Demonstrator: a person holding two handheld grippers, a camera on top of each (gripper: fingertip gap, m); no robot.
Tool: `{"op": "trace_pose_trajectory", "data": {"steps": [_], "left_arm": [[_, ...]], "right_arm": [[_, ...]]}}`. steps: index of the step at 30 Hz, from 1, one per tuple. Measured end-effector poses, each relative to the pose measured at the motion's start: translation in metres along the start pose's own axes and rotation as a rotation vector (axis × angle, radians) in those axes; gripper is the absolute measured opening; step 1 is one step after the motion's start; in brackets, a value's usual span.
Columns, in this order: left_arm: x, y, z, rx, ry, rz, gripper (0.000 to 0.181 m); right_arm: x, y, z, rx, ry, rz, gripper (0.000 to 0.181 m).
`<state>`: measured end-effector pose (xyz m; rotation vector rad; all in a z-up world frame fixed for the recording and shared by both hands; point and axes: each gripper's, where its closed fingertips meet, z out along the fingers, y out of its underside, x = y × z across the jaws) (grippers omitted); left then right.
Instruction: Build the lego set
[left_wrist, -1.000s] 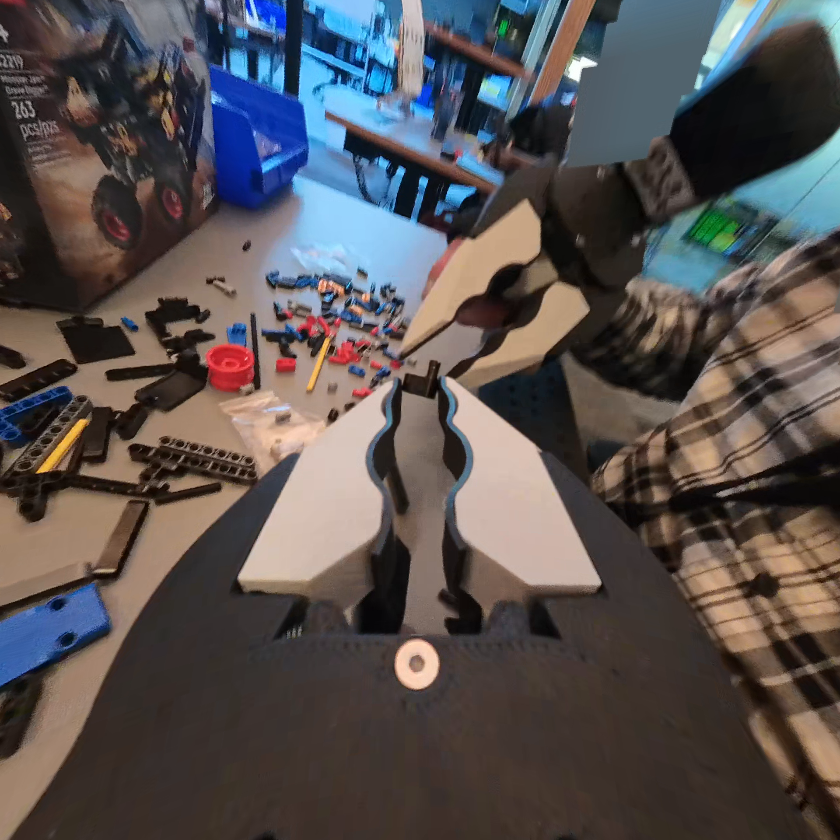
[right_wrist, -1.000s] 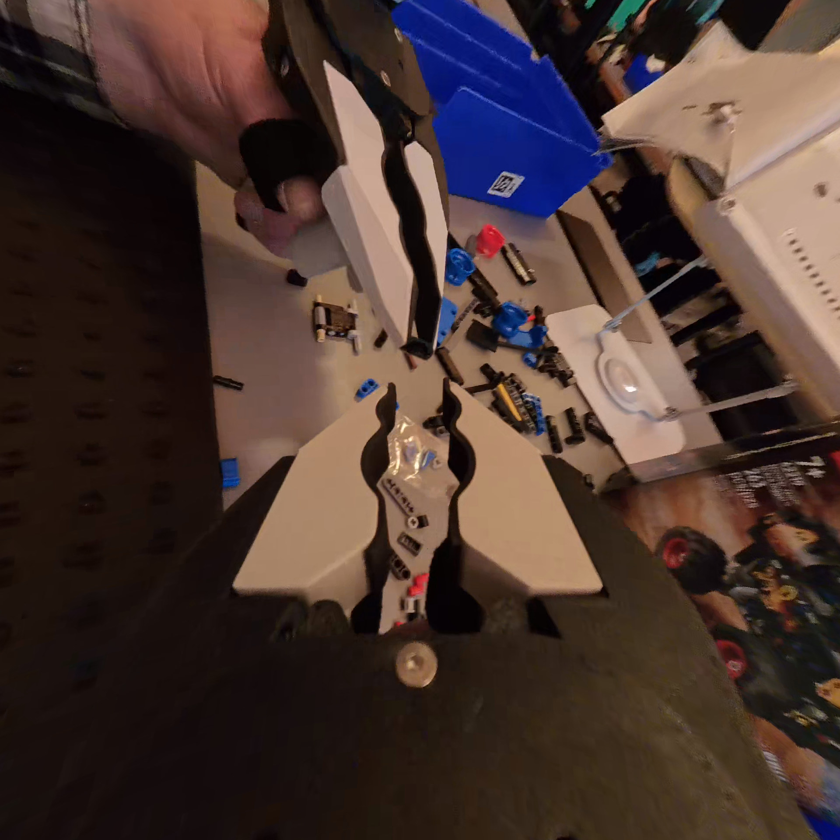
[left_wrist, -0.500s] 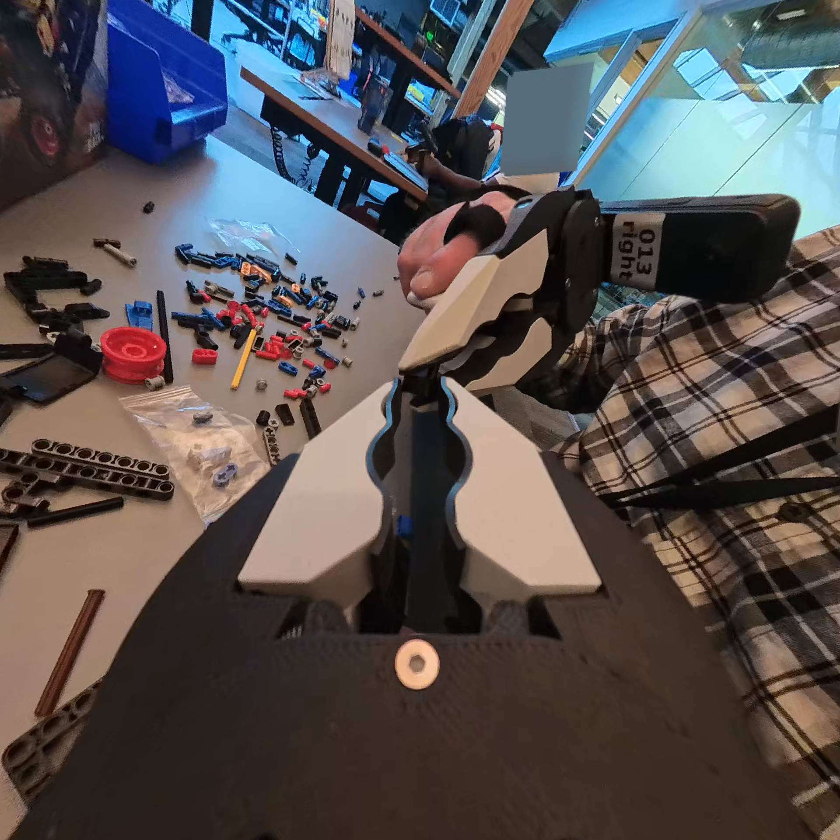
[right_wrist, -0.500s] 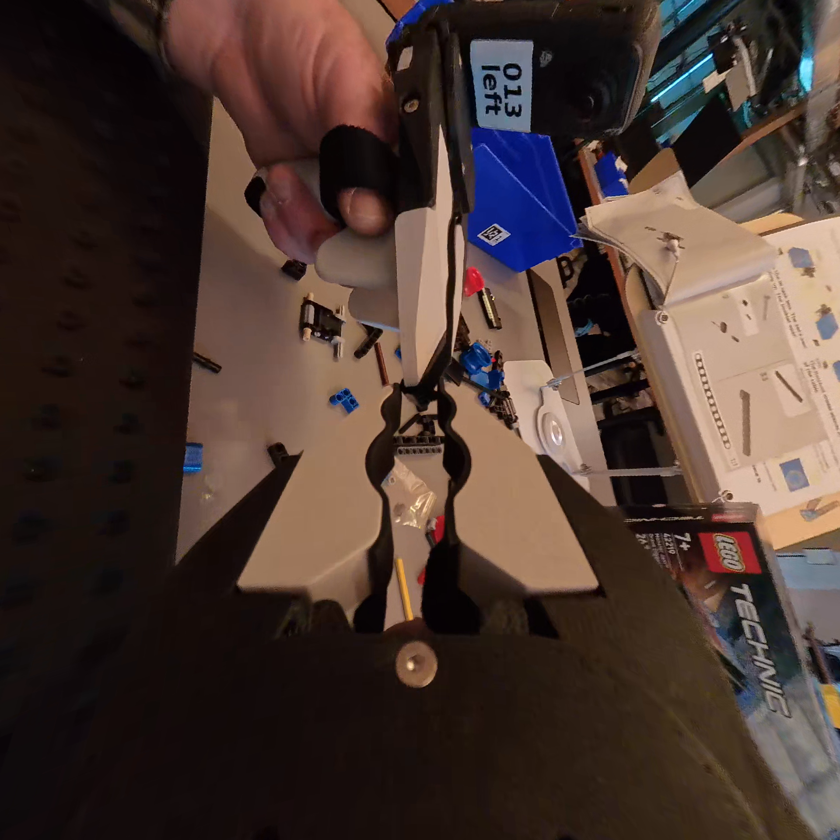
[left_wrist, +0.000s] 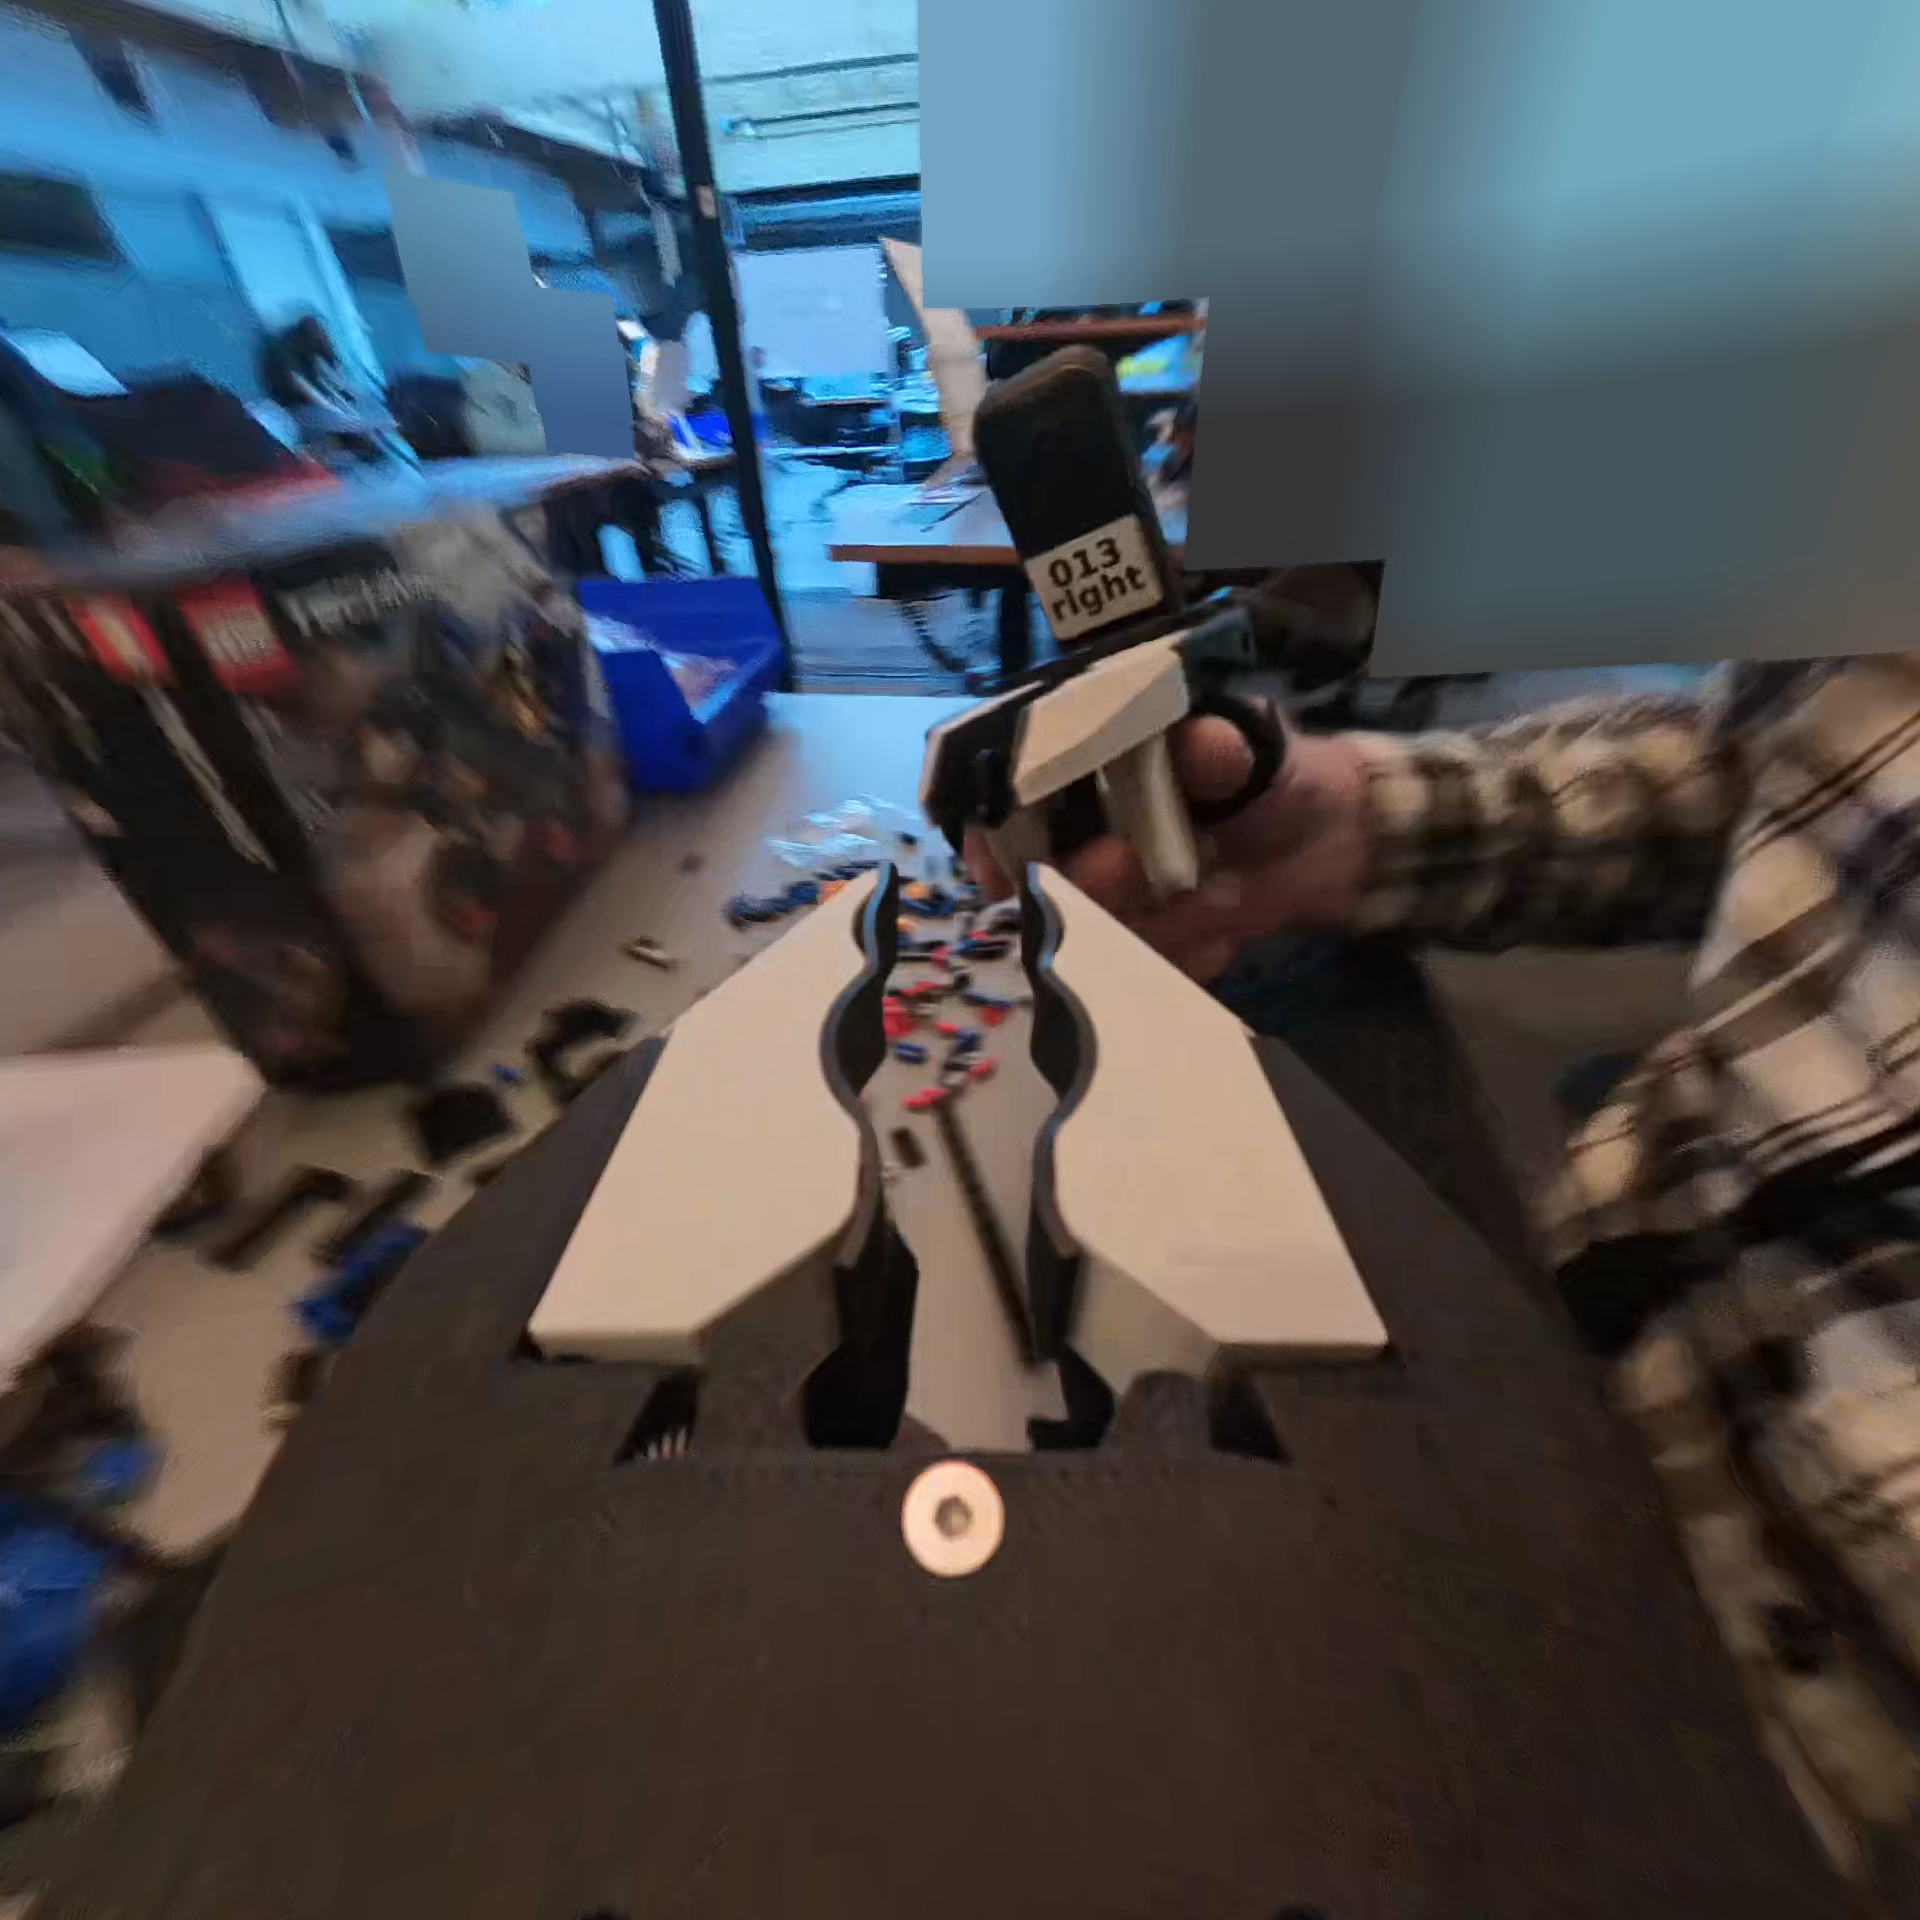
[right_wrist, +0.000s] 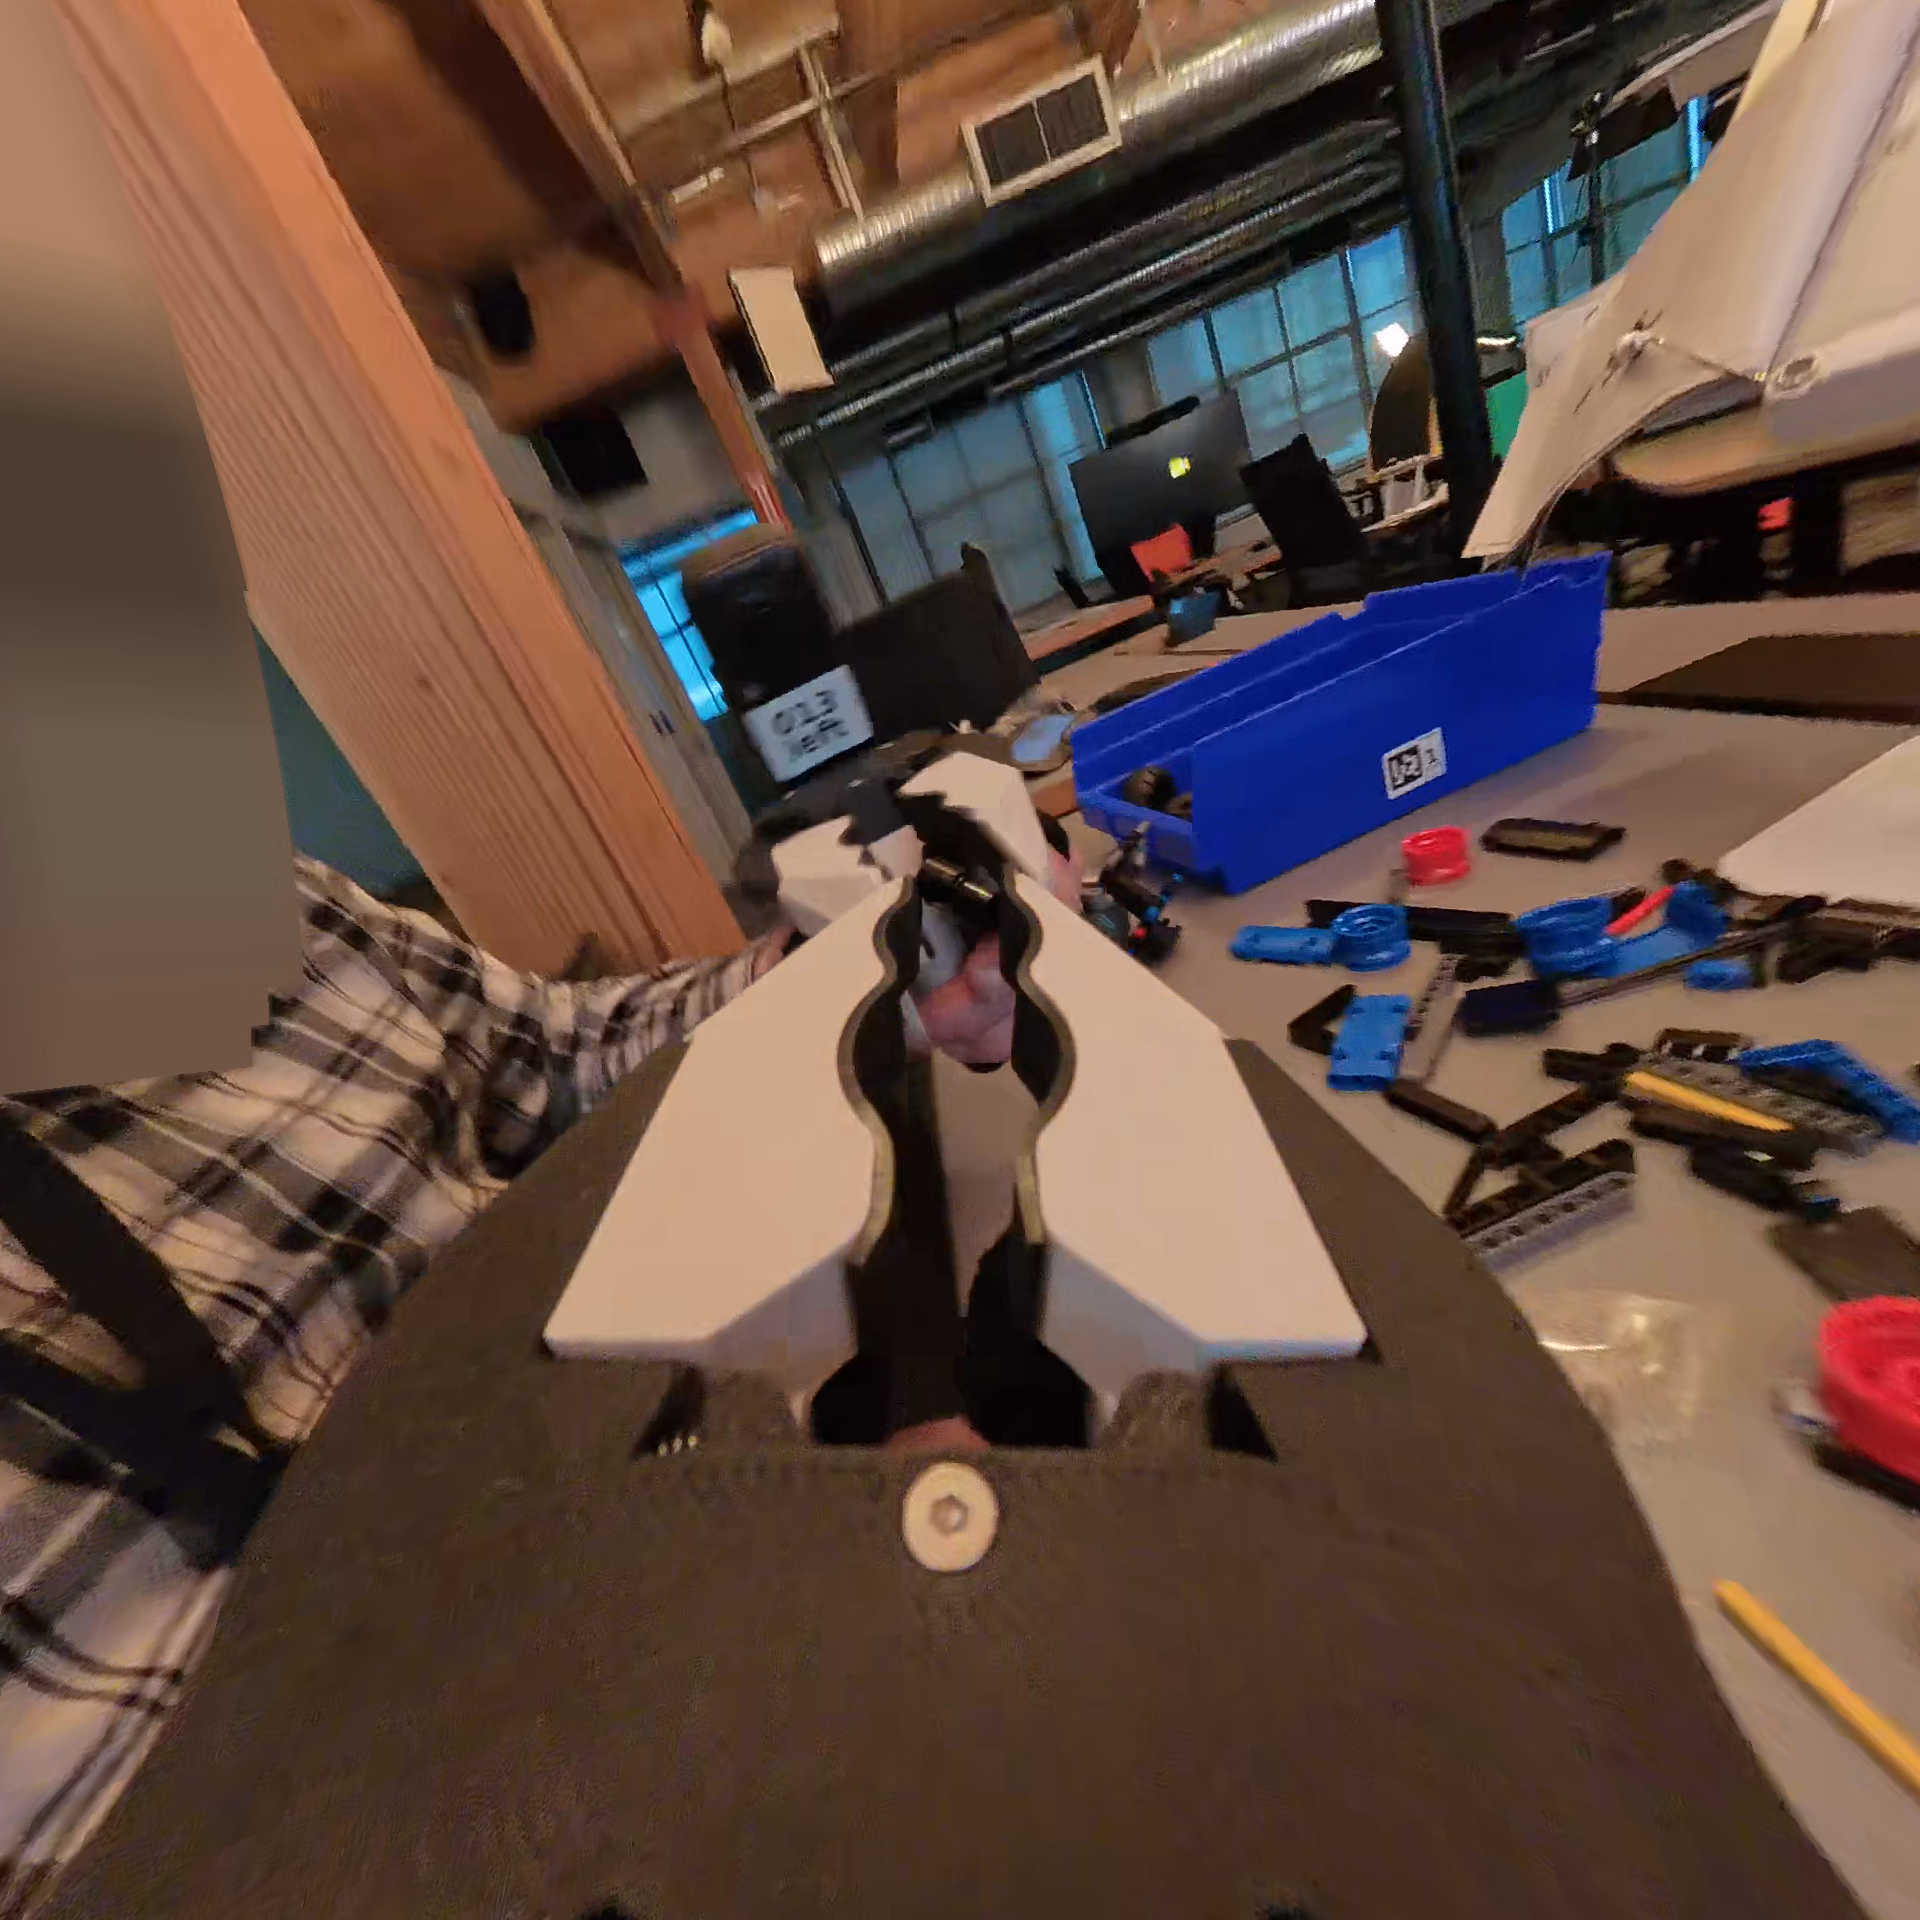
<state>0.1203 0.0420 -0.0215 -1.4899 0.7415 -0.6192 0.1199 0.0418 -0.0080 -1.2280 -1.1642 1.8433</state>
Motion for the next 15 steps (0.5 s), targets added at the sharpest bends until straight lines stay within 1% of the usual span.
{"op": "trace_pose_trajectory", "data": {"steps": [2,3,6,8,12,15], "left_arm": [[0.005,-0.001,0.005,-0.043,-0.082,0.223,0.02],[0.002,-0.002,0.007,-0.065,-0.143,0.305,0.017],[0.003,0.001,0.012,-0.109,-0.208,0.447,0.01],[0.003,0.001,0.013,-0.112,-0.236,0.488,0.0],[0.0,-0.001,0.01,-0.086,-0.246,0.431,0.001],[0.002,-0.001,0.01,-0.083,-0.243,0.429,0.008]], "right_arm": [[0.0,-0.001,0.0,0.027,-0.014,0.052,0.014],[-0.001,-0.002,0.001,0.037,-0.026,0.071,0.014],[-0.003,-0.003,0.003,0.052,-0.042,0.102,0.014],[-0.003,-0.001,0.005,0.047,-0.044,0.115,0.014],[-0.002,0.0,0.005,0.052,-0.034,0.107,0.014],[-0.001,-0.001,0.004,0.058,-0.04,0.12,0.014]]}}
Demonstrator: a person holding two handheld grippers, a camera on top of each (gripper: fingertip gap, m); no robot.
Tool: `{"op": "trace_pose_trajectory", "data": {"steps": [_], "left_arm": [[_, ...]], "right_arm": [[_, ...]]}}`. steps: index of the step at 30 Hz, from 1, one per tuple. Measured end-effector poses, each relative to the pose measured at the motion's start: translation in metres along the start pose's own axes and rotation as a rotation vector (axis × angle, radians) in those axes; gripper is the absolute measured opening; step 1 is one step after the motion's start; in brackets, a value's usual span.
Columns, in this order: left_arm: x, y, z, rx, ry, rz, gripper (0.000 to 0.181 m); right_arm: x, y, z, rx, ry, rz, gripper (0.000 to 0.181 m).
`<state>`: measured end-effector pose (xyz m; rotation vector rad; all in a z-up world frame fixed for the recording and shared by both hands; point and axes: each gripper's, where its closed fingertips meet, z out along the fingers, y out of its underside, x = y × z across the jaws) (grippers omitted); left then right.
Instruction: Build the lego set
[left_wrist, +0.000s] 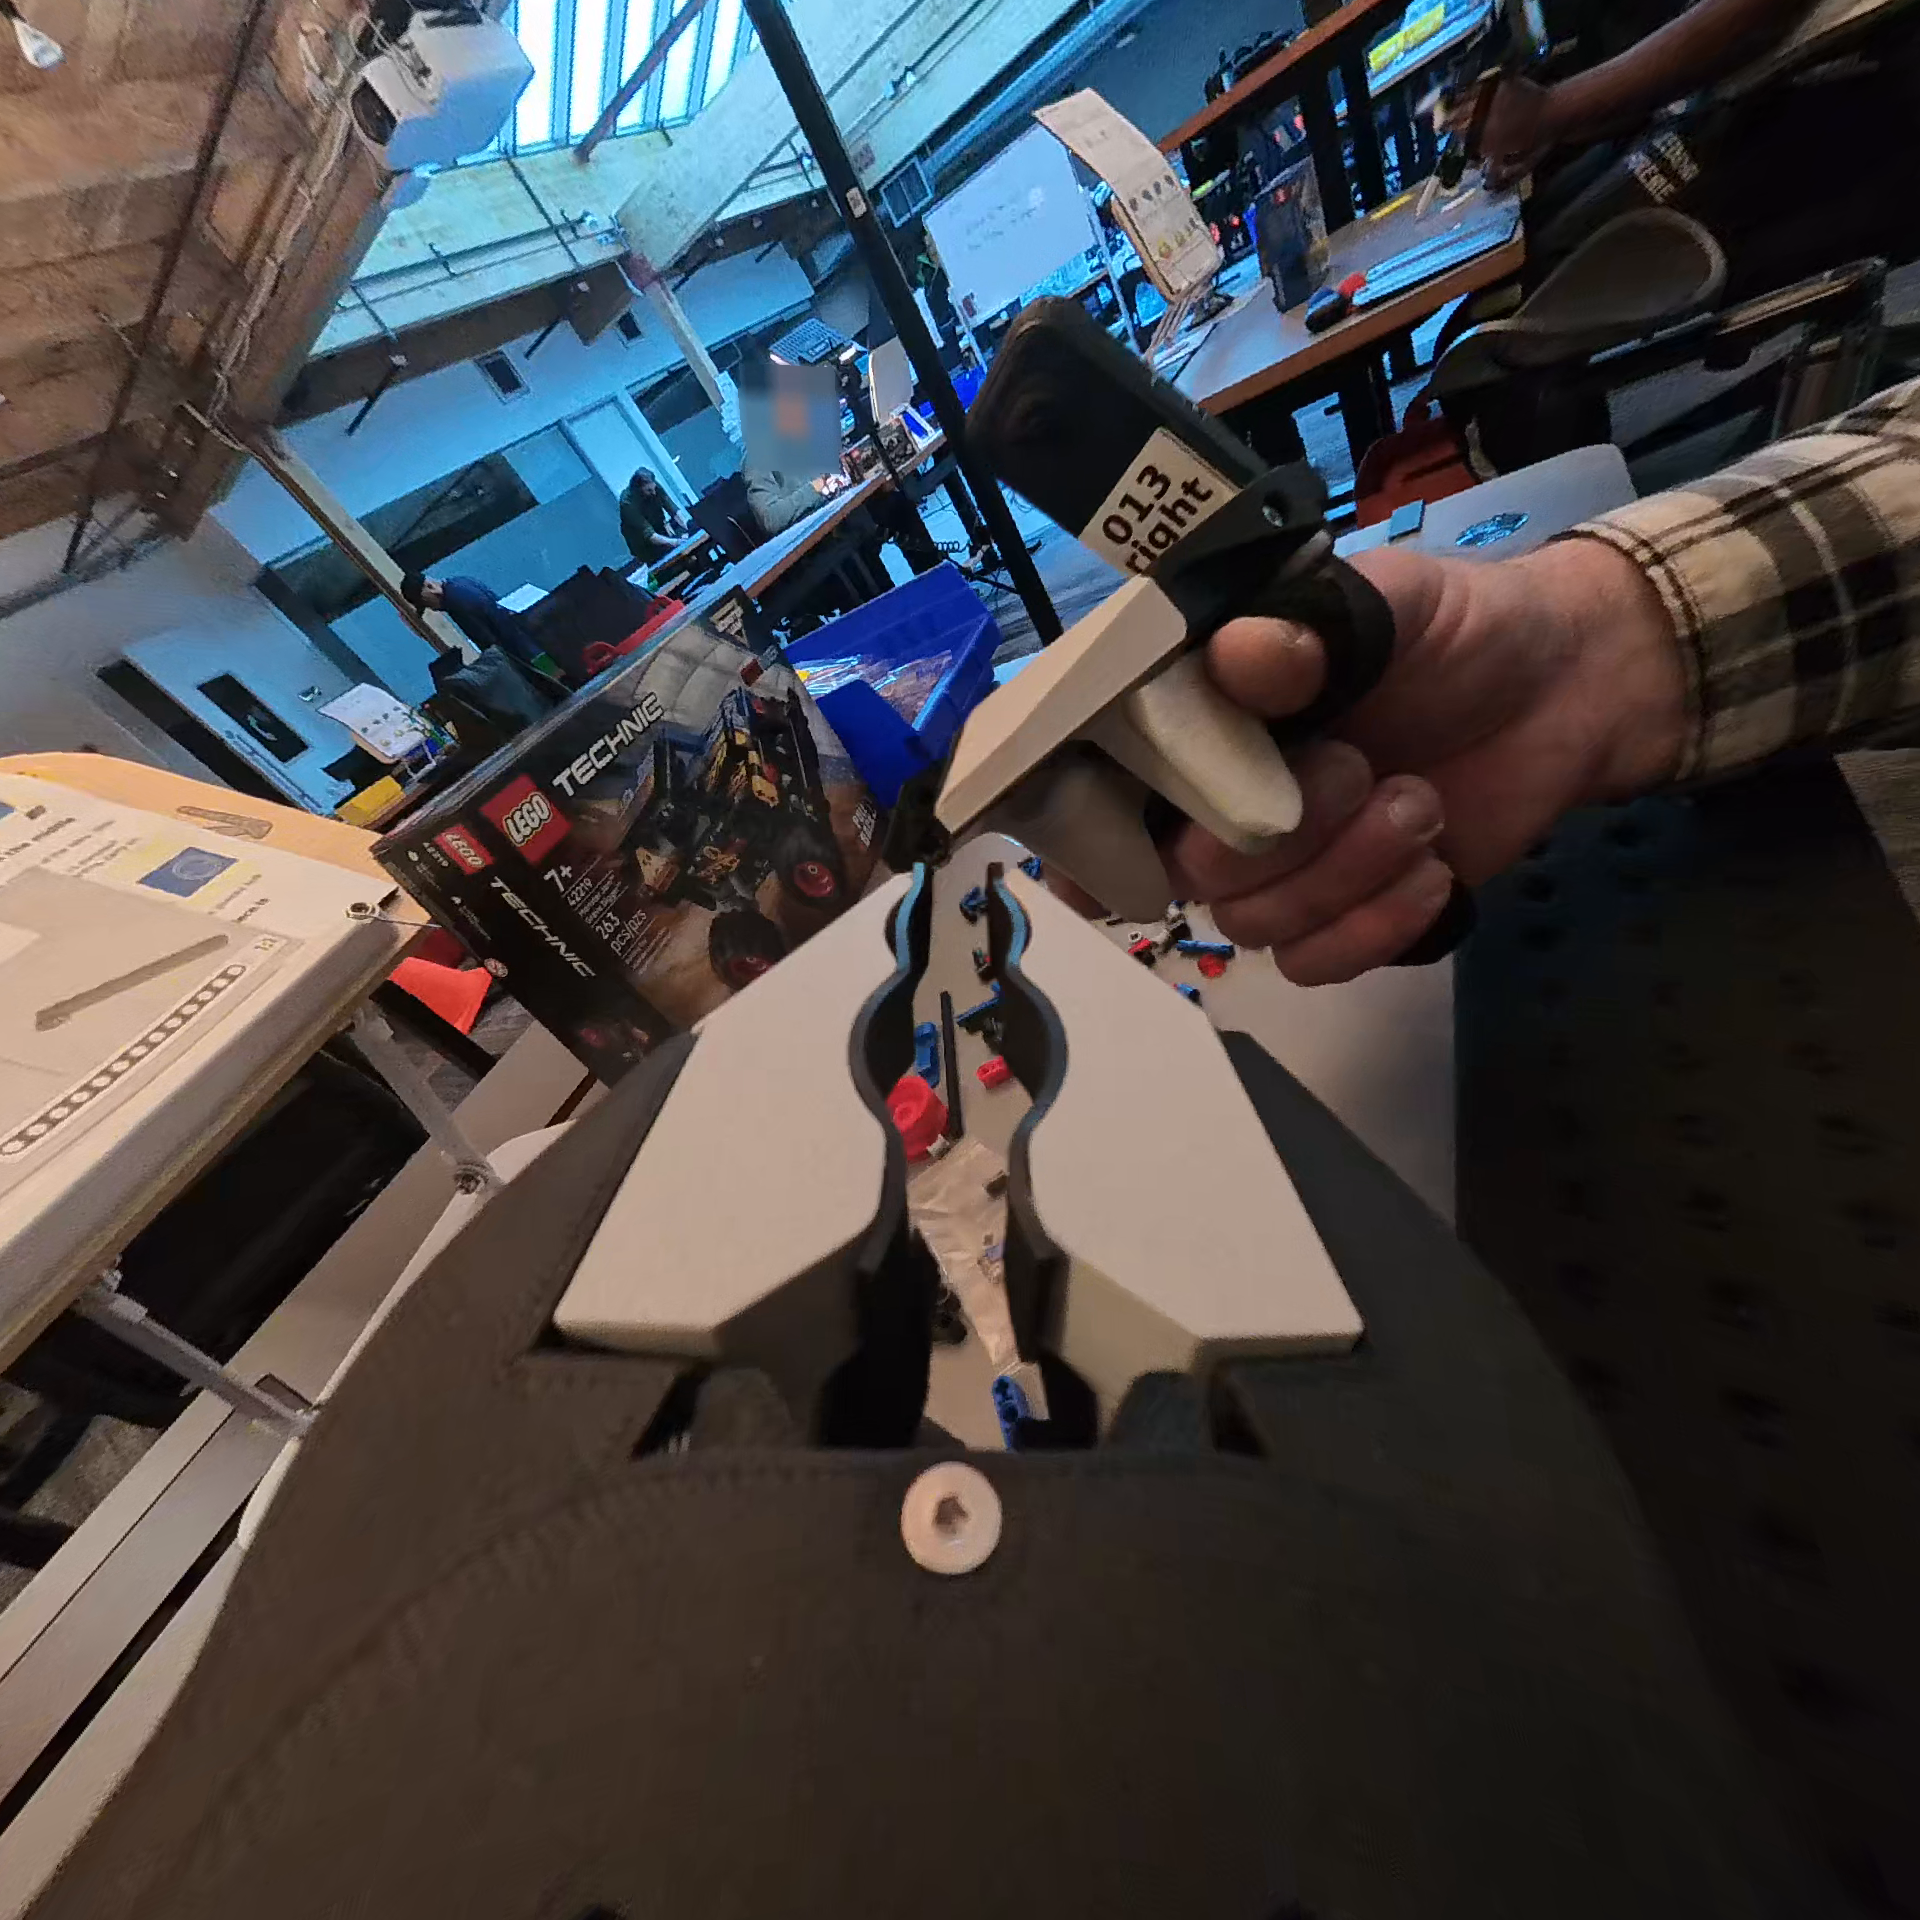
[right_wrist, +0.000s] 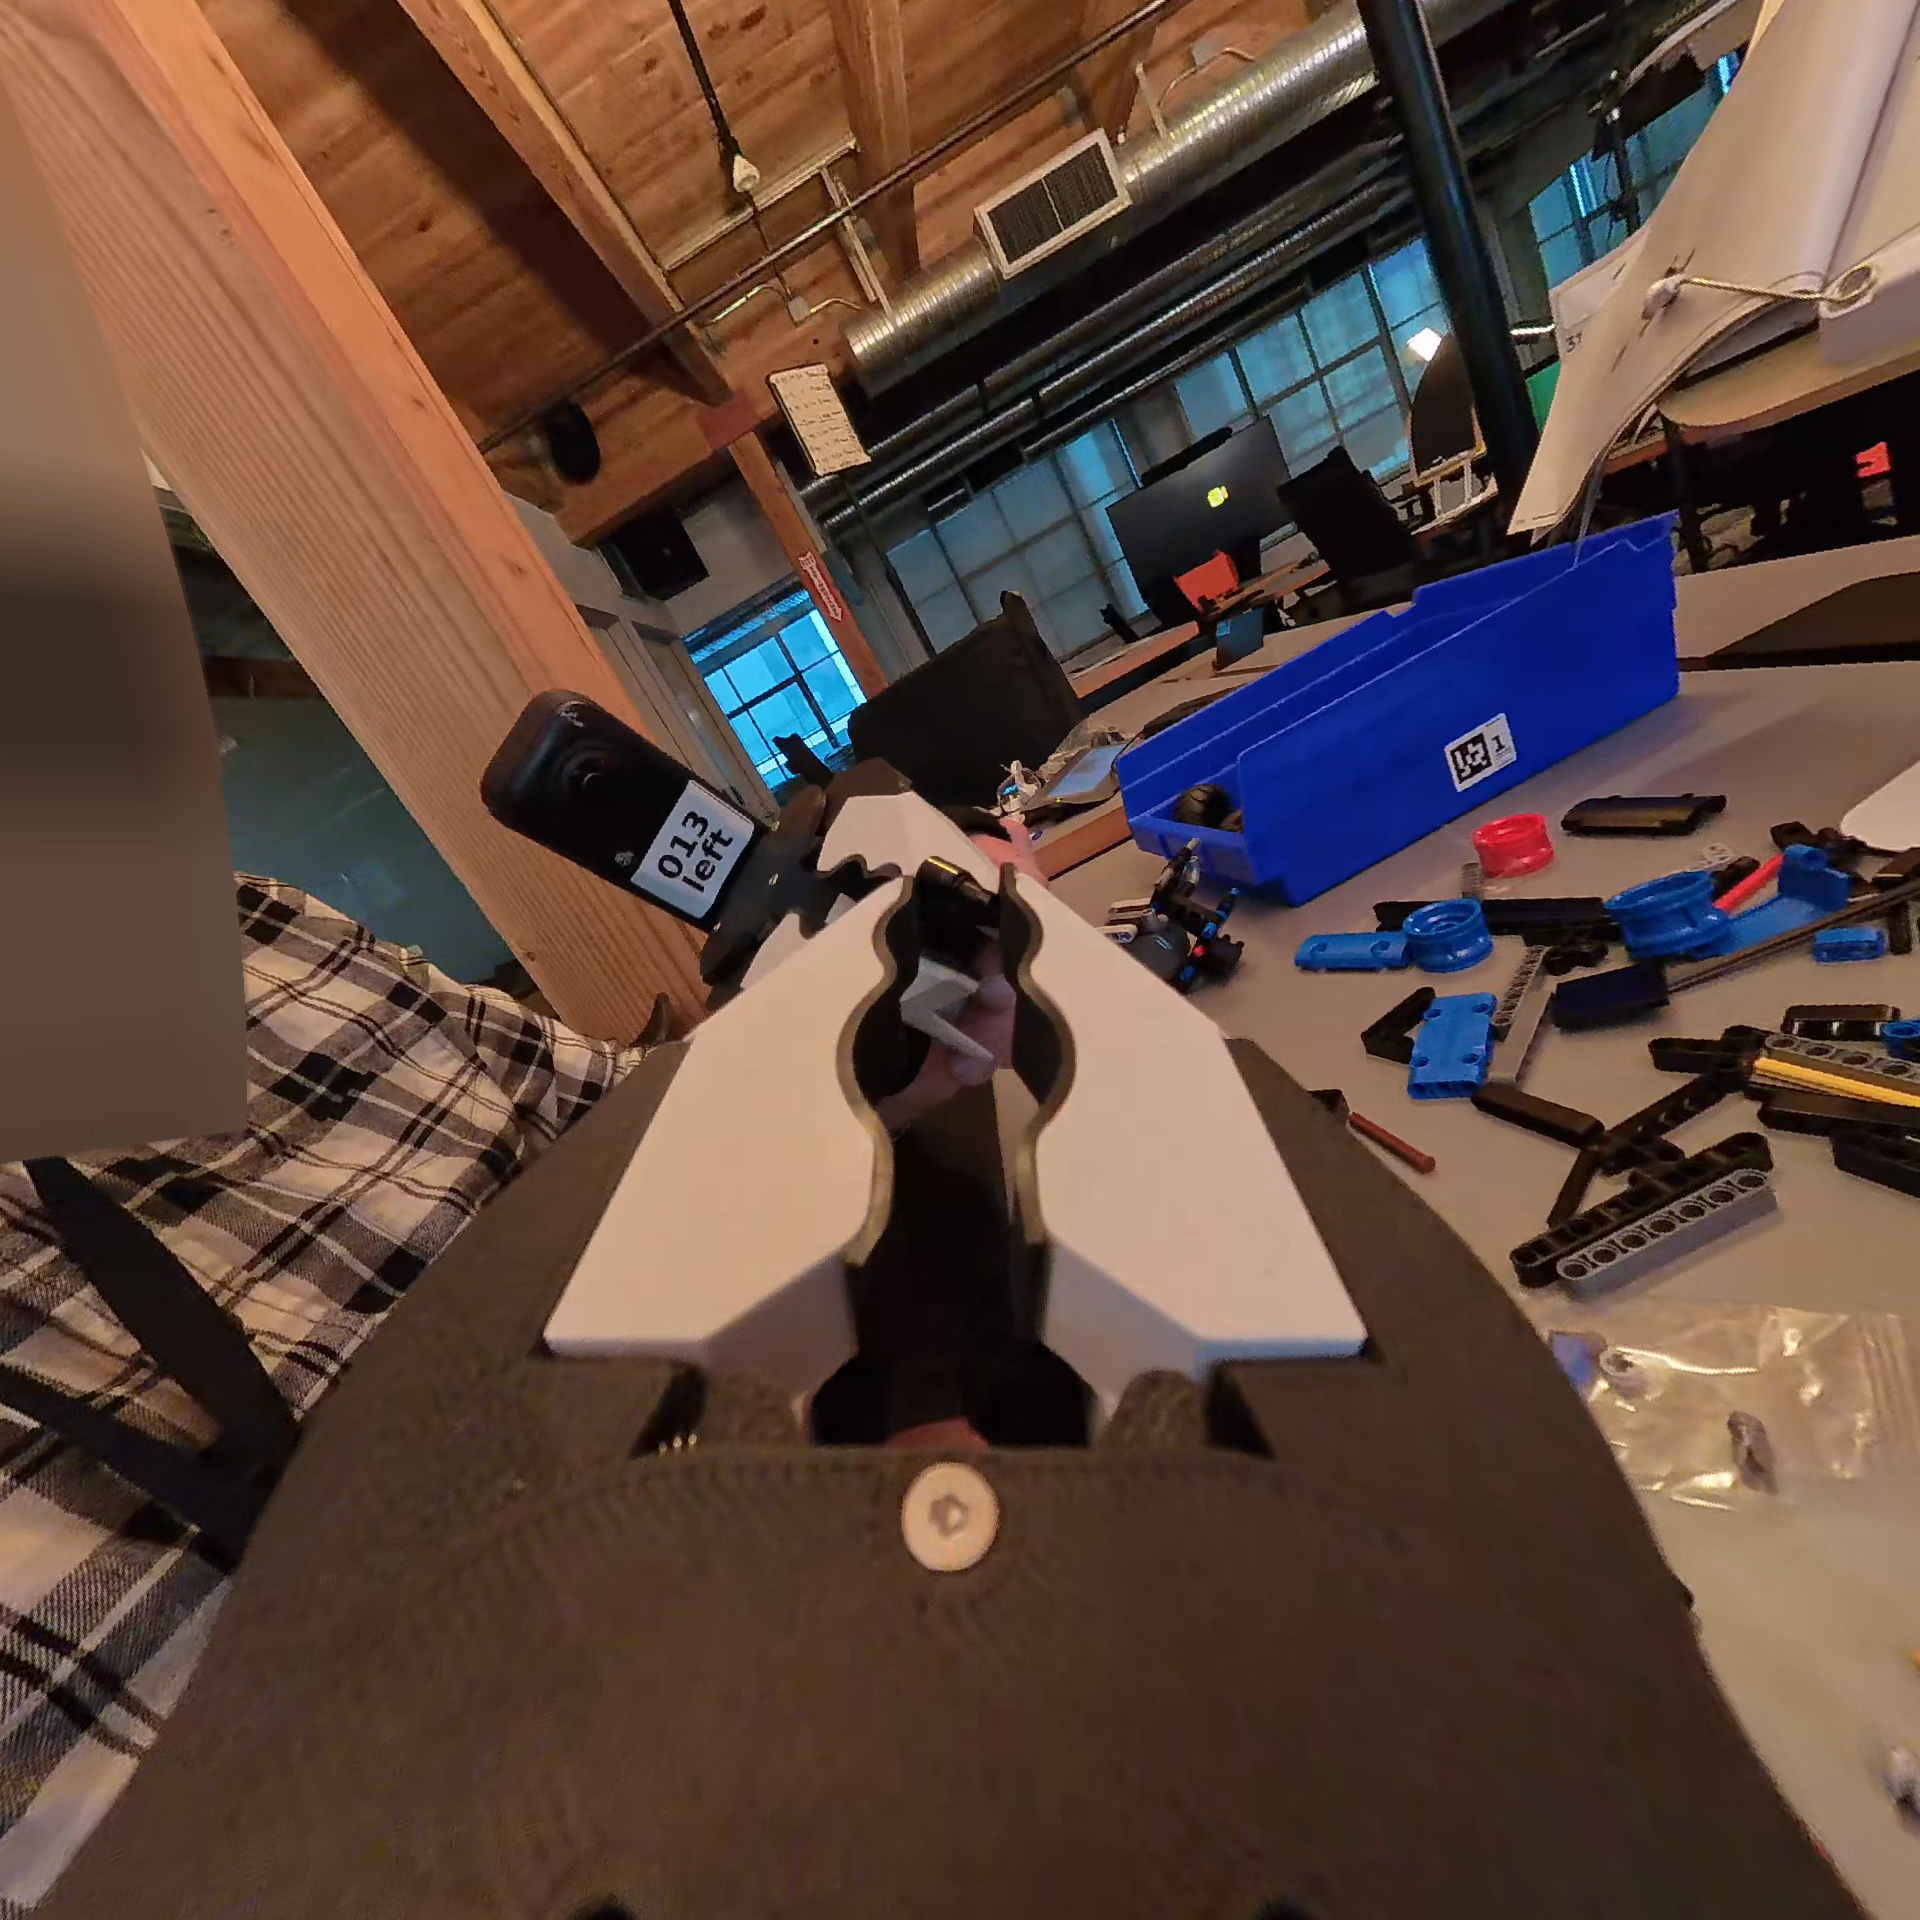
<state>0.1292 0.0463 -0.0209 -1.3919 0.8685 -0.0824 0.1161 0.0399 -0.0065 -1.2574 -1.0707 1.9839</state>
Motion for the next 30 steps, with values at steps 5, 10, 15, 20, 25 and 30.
{"op": "trace_pose_trajectory", "data": {"steps": [5,10,15,20,25,30], "left_arm": [[0.0,-0.004,0.0,0.034,0.003,-0.074,0.007],[-0.002,-0.002,0.0,0.022,-0.025,-0.08,0.001],[0.0,-0.002,0.0,-0.028,-0.116,0.067,0.008],[-0.005,-0.008,-0.003,-0.028,-0.194,0.128,0.016],[-0.002,-0.004,0.001,-0.06,-0.207,0.175,0.009],[-0.003,0.003,0.001,-0.088,-0.186,0.162,0.007]], "right_arm": [[-0.002,-0.001,0.0,0.016,-0.01,-0.012,0.014],[-0.002,0.001,0.0,0.009,0.012,-0.042,0.014],[-0.002,0.0,-0.001,0.014,0.01,-0.011,0.014],[-0.001,0.0,-0.004,0.021,0.02,-0.001,0.014],[-0.001,0.006,0.0,-0.009,0.033,-0.009,0.014],[0.004,0.009,0.001,-0.04,0.07,-0.023,0.015]]}}
